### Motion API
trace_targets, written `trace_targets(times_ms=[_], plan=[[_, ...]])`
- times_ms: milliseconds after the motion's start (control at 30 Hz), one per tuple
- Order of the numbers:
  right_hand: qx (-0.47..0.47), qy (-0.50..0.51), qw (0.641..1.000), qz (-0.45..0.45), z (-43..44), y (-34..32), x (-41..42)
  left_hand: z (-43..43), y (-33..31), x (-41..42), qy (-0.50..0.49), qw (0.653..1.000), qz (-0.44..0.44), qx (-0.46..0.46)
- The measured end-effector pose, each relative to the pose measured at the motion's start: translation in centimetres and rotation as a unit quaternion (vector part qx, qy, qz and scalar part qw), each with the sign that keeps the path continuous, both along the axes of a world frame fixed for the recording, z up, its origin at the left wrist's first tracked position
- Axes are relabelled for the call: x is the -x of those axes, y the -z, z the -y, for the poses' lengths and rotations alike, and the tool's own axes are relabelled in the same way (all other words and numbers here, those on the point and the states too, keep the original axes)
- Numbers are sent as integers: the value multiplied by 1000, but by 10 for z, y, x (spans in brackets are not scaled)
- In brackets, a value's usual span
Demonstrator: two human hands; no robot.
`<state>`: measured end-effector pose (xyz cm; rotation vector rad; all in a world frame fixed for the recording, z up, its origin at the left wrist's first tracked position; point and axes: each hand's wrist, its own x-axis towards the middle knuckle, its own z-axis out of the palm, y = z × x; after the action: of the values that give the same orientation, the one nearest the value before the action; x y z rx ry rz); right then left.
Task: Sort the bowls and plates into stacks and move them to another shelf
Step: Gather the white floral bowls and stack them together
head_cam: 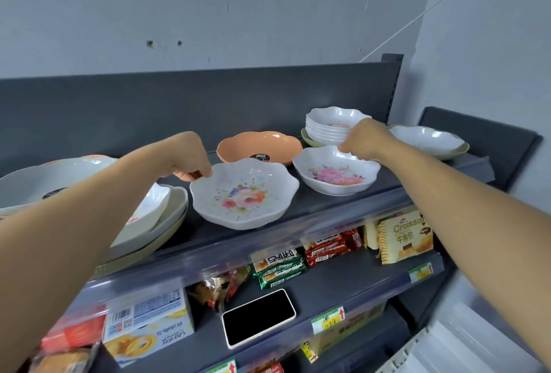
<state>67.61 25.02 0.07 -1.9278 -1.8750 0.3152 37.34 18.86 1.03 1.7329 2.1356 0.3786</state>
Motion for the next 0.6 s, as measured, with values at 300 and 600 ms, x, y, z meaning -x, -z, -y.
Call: trace_targets(times_ms=[300, 600], plan=[[-59, 98, 993, -12, -15, -12, -65, 4, -47, -24, -32, 990, 117, -74], [-58, 153, 985, -48, -43, -13, -138, -38, -43, -132, -35, 980, 180, -80]])
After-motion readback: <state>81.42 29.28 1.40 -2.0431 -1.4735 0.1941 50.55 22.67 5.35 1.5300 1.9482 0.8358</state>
